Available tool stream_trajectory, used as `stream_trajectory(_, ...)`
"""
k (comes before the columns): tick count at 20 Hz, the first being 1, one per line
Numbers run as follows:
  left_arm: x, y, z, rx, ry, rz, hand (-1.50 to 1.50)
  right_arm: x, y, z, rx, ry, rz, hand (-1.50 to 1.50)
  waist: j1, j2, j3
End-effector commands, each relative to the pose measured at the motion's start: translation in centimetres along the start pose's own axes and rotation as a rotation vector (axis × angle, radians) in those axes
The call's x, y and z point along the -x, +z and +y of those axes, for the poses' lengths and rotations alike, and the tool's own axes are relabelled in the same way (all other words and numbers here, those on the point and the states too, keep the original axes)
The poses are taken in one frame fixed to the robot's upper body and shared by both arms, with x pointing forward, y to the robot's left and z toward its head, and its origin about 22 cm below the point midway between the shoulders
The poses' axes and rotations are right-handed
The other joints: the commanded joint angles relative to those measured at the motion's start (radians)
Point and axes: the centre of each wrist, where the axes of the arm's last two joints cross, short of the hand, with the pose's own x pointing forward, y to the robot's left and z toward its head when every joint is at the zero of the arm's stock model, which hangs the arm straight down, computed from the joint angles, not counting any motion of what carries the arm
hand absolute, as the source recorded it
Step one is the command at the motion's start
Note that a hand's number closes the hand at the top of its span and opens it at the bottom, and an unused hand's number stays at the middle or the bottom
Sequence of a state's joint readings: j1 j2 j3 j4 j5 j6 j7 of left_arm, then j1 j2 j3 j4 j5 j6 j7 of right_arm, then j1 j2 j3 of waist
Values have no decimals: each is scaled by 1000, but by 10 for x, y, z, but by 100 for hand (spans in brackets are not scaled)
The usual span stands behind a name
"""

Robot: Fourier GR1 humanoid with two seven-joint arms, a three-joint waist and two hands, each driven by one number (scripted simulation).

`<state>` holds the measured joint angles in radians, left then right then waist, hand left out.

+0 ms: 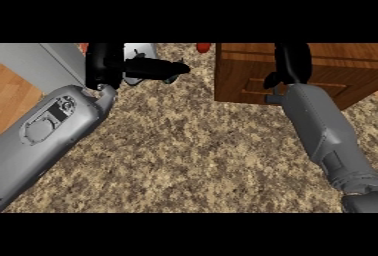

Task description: Pick up the can, place it into the drawer and close the drawer

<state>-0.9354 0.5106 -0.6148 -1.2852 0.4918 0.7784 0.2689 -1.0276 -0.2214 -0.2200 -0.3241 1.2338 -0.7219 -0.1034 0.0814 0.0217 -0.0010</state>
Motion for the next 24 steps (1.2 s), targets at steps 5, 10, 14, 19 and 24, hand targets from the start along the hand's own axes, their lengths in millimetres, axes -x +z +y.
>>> stream_trajectory(5, 10, 13, 17, 22, -7, 11, -150, -24, -29, -18, 54, -65, 18, -150, 26, 8, 3)
stream_trajectory(10, 5, 12, 15, 15, 9, -1, -150, -19, -31, -21, 59, -174, -1, -150, 19, 13, 6)
stream_trajectory(14, 27, 27, 6, 21, 6, 10, -150, -39, -37, -24, 72, -352, 11, -150, 17, 9, 7)
stream_trajectory(19, 20, 23, 30, -12, -2, 6, -150, -45, -41, -27, 90, -535, 22, -150, 3, -4, 5)
stream_trajectory(24, 36, 30, 26, -26, -9, 26, -150, -45, -38, -24, 111, -738, 65, -150, -28, -6, 5)
